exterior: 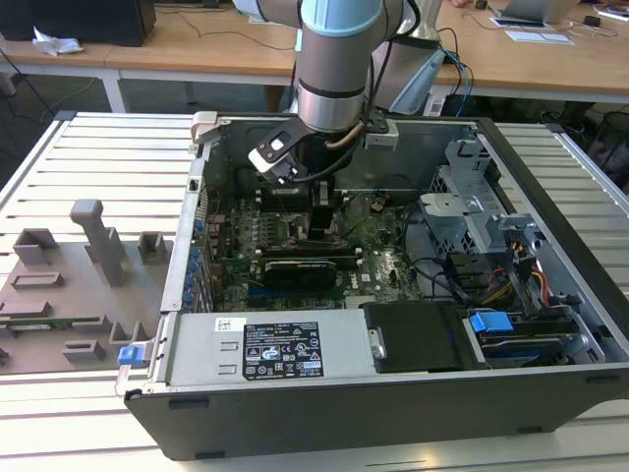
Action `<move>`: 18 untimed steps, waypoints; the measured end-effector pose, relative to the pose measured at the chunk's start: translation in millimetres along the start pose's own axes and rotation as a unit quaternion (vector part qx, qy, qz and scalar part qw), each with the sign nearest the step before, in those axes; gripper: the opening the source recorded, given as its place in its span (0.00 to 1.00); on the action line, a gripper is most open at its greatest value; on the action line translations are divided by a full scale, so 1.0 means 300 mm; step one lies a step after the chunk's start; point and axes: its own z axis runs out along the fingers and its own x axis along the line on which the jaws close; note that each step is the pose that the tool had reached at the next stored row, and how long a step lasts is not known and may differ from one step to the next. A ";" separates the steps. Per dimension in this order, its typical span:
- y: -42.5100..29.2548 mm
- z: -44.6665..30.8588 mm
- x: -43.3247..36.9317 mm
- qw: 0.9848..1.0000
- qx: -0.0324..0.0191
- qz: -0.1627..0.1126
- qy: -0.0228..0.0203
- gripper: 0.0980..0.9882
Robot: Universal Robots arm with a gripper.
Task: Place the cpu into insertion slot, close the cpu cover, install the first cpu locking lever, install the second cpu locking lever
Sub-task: 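Place the cpu into insertion slot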
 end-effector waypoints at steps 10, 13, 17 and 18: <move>-0.009 0.038 0.026 1.000 0.000 -0.007 0.001 0.50; -0.010 0.046 0.038 1.000 0.000 -0.007 0.001 0.50; -0.012 0.058 0.043 1.000 0.000 -0.007 0.001 0.50; -0.013 0.061 0.043 1.000 0.000 -0.007 0.001 0.50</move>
